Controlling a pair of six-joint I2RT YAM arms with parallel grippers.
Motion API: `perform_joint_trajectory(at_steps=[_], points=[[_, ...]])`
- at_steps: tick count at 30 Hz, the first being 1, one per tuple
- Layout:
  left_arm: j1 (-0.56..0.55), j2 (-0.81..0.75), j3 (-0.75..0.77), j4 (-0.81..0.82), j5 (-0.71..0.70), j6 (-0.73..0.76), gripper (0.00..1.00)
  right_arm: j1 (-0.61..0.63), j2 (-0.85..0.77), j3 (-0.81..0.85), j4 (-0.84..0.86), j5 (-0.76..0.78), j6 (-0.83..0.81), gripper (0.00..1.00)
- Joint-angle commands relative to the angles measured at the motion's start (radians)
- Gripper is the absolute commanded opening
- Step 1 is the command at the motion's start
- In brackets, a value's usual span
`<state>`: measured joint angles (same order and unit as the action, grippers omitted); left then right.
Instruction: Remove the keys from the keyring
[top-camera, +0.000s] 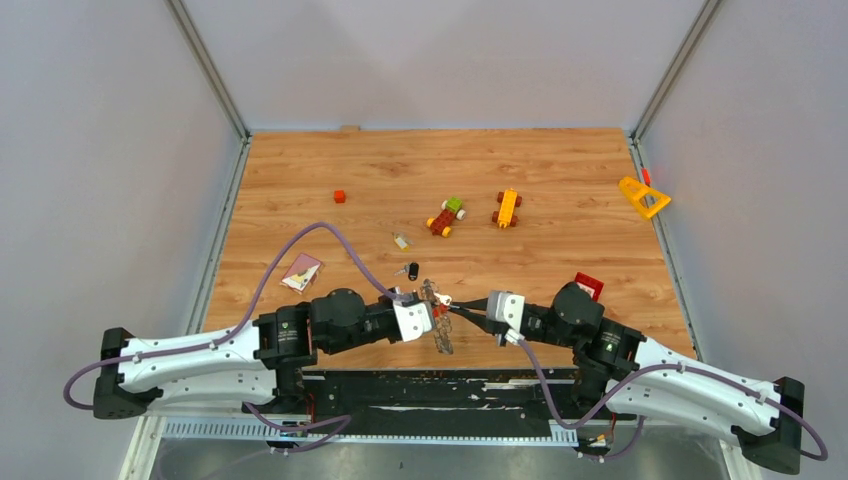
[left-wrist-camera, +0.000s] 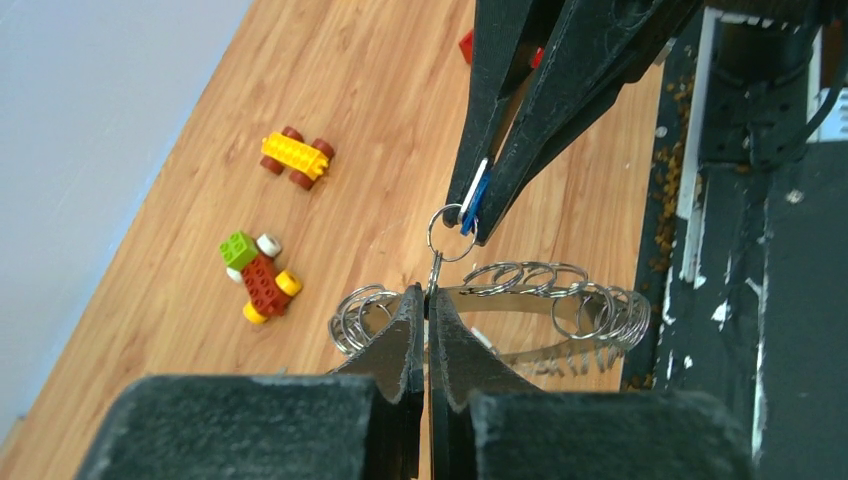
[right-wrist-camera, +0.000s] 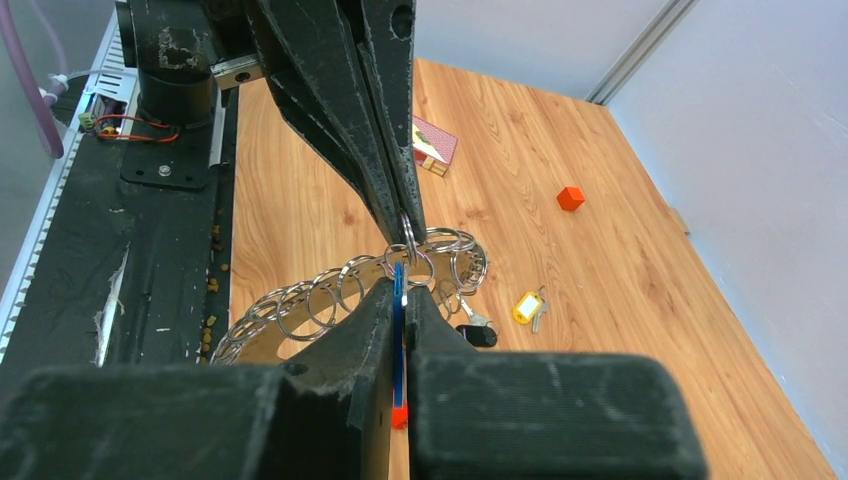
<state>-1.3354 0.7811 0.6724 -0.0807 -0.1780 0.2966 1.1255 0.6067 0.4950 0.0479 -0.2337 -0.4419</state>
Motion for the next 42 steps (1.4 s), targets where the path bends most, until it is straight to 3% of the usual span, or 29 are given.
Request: perform_joint_trajectory(at_steps=[1,7,23,42], points=[[0.008,0.056,0.105,-0.202,-0.118,0.087,0.0,0.008,-0.01,0.045,0.042,-0.001,0.011,0.0],[0.008,0.12,0.149,-0.267,-0.142,0.092,0.0,0.008,-0.01,0.043,0.077,-0.018,0.012,0.0],[0.008,0.191,0.154,-0.237,-0.12,0.079,0.0,0.007,0.08,0.074,0.15,-0.12,0.019,0.0],[0.008,0.141,0.041,0.032,0.102,0.031,0.0,0.007,0.179,0.069,0.263,-0.191,0.063,0.0]])
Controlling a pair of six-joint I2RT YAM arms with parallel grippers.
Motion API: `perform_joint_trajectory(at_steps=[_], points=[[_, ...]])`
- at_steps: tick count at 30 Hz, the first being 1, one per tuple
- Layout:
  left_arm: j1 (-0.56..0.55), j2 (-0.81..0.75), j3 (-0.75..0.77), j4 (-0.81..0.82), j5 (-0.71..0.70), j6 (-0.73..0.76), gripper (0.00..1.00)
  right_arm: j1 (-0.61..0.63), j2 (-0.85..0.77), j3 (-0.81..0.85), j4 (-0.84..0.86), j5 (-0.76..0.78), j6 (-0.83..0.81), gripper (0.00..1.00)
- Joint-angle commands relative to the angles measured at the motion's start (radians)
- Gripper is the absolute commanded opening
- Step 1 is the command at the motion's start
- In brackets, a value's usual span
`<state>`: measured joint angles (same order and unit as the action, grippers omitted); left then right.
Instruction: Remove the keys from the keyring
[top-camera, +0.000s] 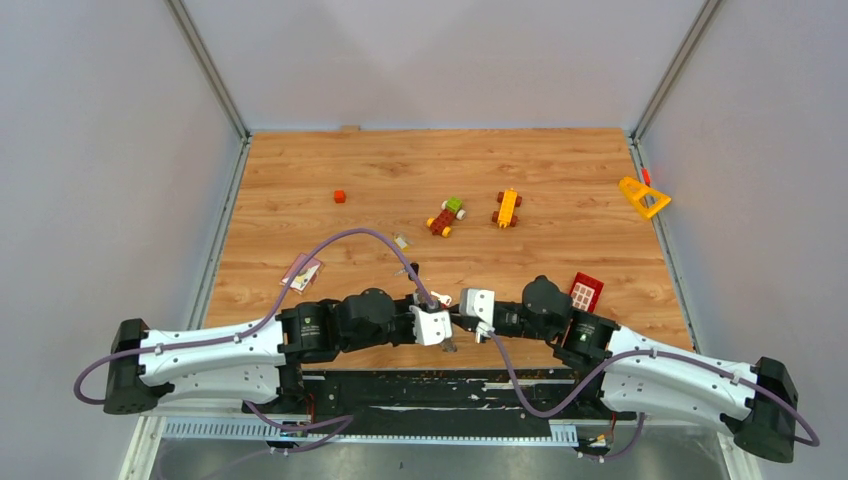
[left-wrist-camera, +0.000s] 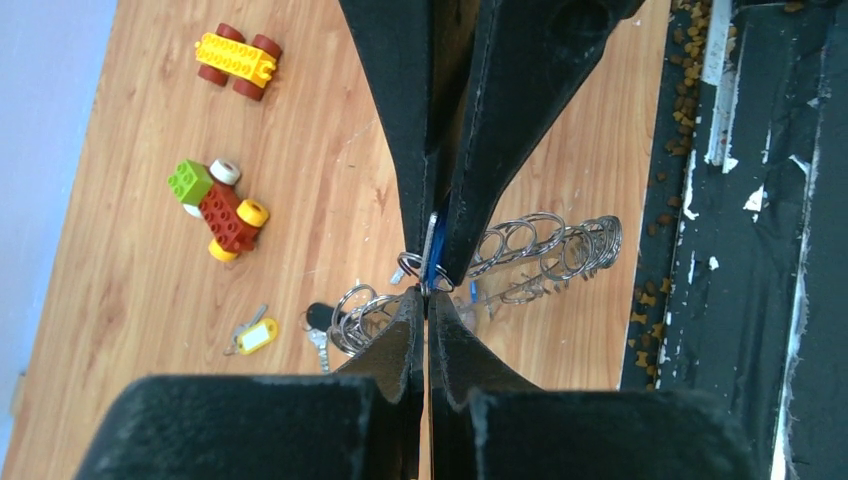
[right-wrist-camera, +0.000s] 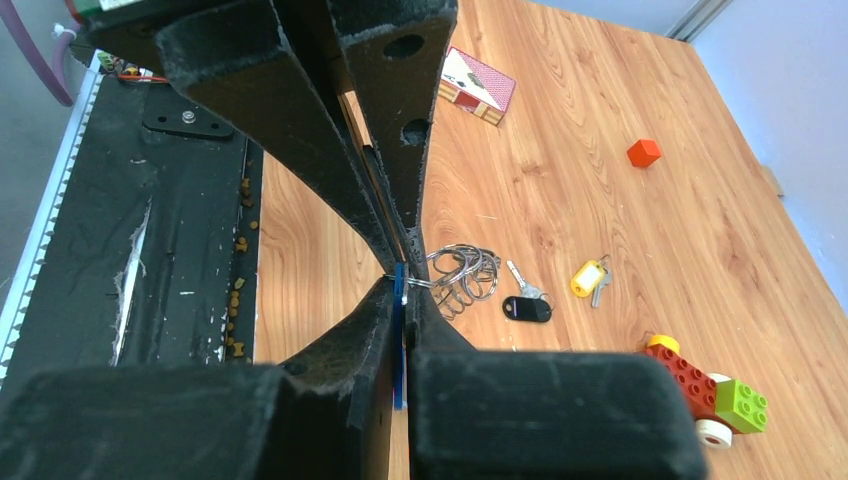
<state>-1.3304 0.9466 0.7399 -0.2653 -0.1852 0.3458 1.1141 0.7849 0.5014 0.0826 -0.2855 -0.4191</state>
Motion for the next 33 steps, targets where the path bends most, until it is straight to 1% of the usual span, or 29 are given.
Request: perform_joint_trajectory(at_steps=[1,8,10,12,18,22,28,33], points=[[0.003,-0.032,-0.036,0.238,0.126,-0.021,0.0,0.019,0.004,0.059,0.235,-0.141,0.043,0.0],[0.003,-0.036,-0.043,0.261,0.16,-0.033,0.0,0.021,0.032,0.066,0.224,-0.165,0.046,0.0],[0.004,-0.038,-0.048,0.261,0.149,-0.043,0.0,0.021,0.021,0.068,0.207,-0.149,0.042,0.0],[0.004,-0.049,-0.06,0.293,0.138,-0.061,0.01,0.02,0.001,0.064,0.194,-0.123,0.033,0.0],[0.003,-0.124,-0.158,0.405,0.109,-0.131,0.21,0.02,-0.088,0.048,0.157,-0.034,0.004,0.0],[0.003,-0.197,-0.235,0.505,0.08,-0.197,0.3,0.02,-0.122,0.048,0.134,0.02,0.001,0.0],[0.003,-0.294,-0.388,0.735,0.052,-0.278,0.34,0.019,-0.137,0.049,0.135,0.072,0.039,0.0],[0.004,-0.316,-0.48,0.913,0.043,-0.314,0.35,0.019,-0.138,0.055,0.132,0.088,0.08,0.0]])
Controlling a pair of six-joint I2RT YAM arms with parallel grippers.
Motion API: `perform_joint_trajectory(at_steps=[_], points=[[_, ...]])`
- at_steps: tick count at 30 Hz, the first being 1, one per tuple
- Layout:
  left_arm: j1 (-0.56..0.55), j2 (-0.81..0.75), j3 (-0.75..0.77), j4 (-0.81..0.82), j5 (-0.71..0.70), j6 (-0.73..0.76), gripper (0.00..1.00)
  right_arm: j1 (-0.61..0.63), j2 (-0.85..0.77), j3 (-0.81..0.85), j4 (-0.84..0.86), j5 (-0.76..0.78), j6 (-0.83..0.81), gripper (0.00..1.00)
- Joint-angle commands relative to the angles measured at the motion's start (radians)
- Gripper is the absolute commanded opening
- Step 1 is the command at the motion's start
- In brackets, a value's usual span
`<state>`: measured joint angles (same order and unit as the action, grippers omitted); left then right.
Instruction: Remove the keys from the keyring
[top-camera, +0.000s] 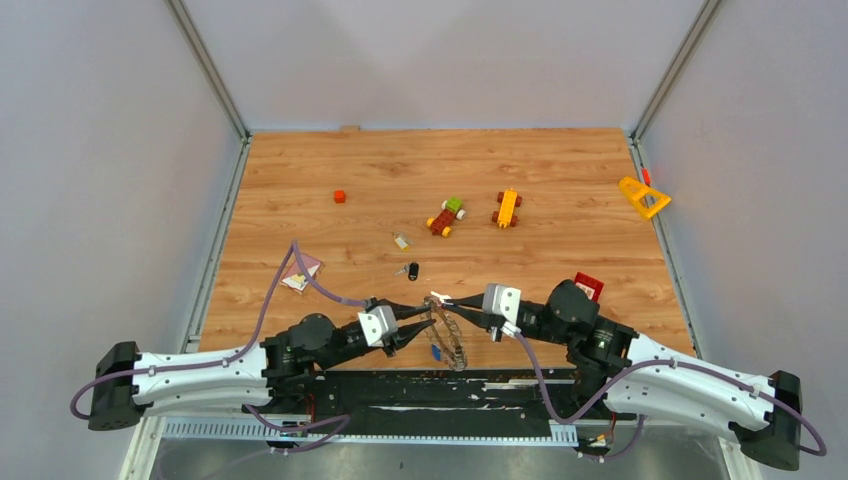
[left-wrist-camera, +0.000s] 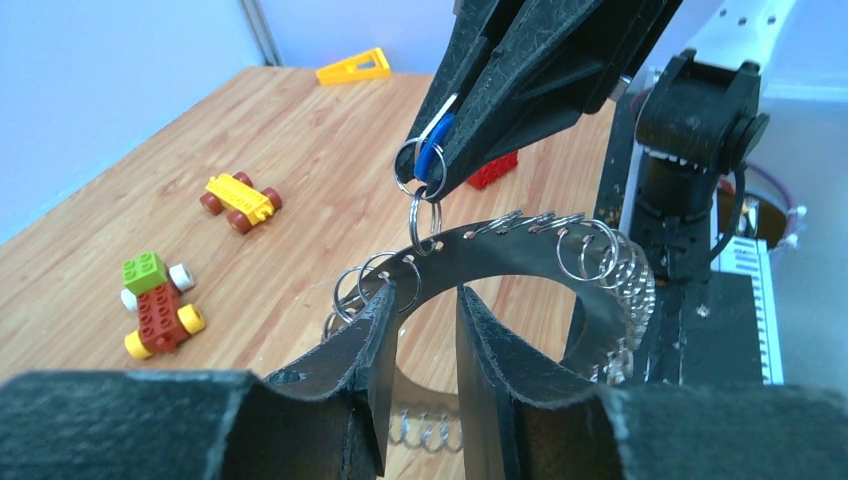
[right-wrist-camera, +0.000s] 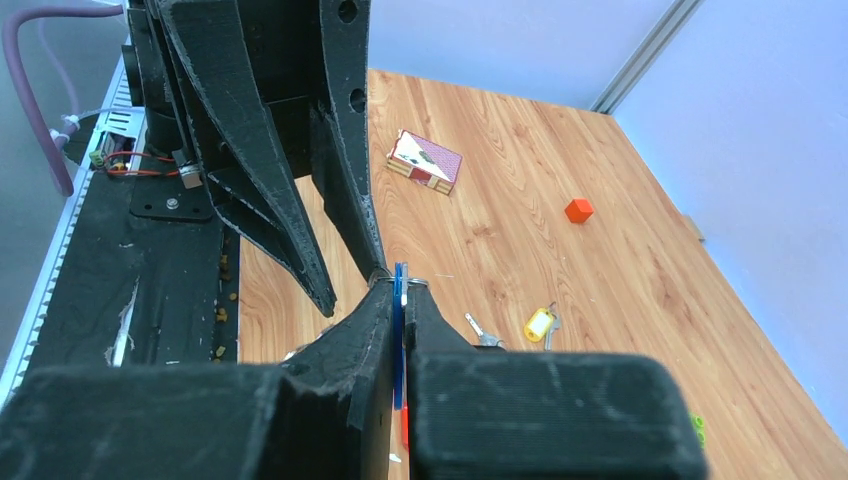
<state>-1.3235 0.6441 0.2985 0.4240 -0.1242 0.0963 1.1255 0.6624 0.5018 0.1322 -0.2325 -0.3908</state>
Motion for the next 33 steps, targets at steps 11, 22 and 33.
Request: perform_joint_trajectory(at_steps=[11,22,33], points=[[-0.004,0.066,-0.088,0.431,0.028,-0.092,0.26,0.008,-0.013,0.061,0.1,0.065,0.129,0.0],[-0.003,0.098,-0.084,0.438,-0.008,-0.088,0.26,0.007,-0.018,0.059,0.108,0.013,0.15,0.0],[-0.003,0.112,-0.085,0.45,-0.032,-0.083,0.22,0.007,-0.019,0.05,0.113,-0.068,0.15,0.0]])
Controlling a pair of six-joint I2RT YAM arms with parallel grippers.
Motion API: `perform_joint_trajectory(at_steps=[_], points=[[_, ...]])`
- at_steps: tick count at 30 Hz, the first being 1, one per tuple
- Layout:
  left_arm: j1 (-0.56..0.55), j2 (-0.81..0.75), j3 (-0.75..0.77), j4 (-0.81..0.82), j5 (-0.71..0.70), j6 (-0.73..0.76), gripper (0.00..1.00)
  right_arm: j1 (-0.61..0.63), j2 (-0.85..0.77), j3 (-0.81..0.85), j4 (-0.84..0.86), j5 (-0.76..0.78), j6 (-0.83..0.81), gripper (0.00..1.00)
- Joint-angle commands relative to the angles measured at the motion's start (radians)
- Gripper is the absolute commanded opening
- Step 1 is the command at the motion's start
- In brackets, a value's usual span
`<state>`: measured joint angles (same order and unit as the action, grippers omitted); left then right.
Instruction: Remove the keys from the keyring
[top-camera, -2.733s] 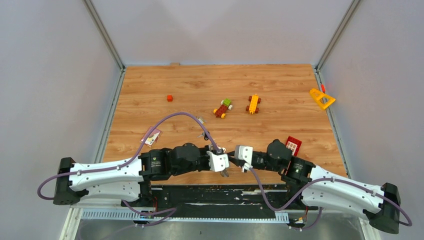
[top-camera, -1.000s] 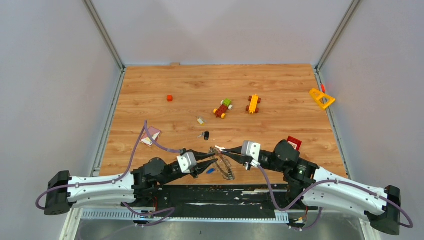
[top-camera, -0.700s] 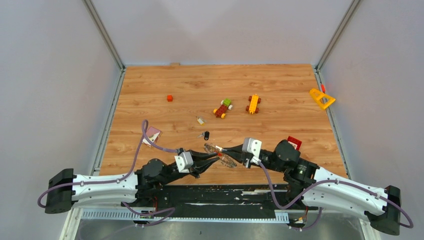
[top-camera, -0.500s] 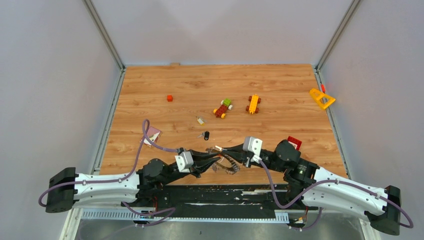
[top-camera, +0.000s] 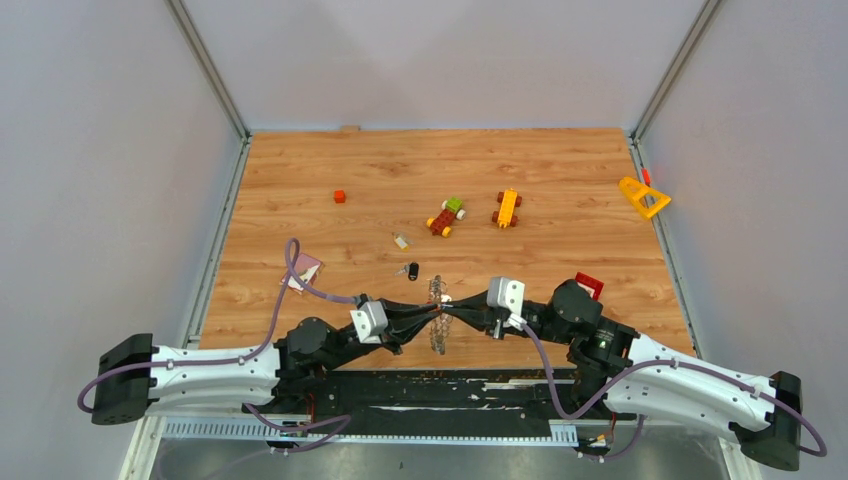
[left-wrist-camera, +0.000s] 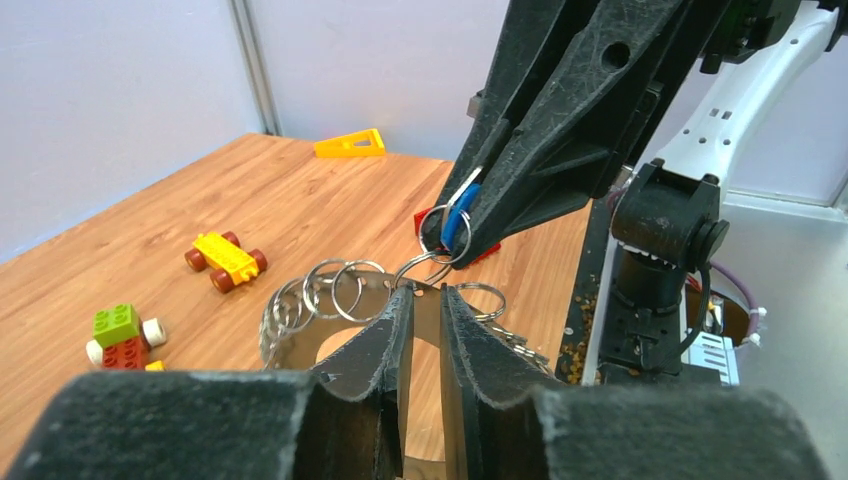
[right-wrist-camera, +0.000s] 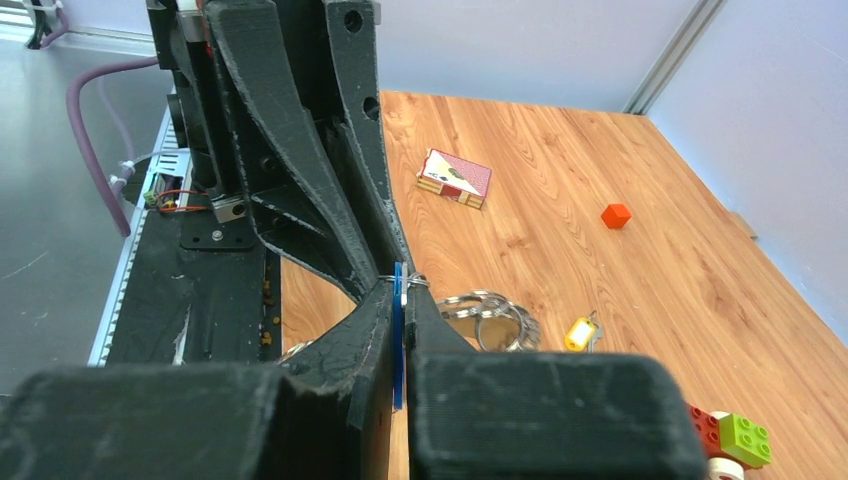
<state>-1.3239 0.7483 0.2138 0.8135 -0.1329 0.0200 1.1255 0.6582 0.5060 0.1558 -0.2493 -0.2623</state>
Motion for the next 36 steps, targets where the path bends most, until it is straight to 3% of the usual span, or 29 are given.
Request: perform_joint_trajectory(at_steps=[1,26,36], points=[[-0.003,0.01,0.001,0.061,-0.023,-0.006,0.22,0.008,-0.013,0.045,0.09,-0.054,0.023,0.0],[-0.003,0.014,-0.001,0.06,-0.011,-0.015,0.31,0.008,-0.027,0.04,0.077,-0.048,0.009,0.0],[-0.003,0.02,-0.001,0.083,0.047,-0.015,0.2,0.007,-0.007,0.035,0.089,-0.041,0.008,0.0]])
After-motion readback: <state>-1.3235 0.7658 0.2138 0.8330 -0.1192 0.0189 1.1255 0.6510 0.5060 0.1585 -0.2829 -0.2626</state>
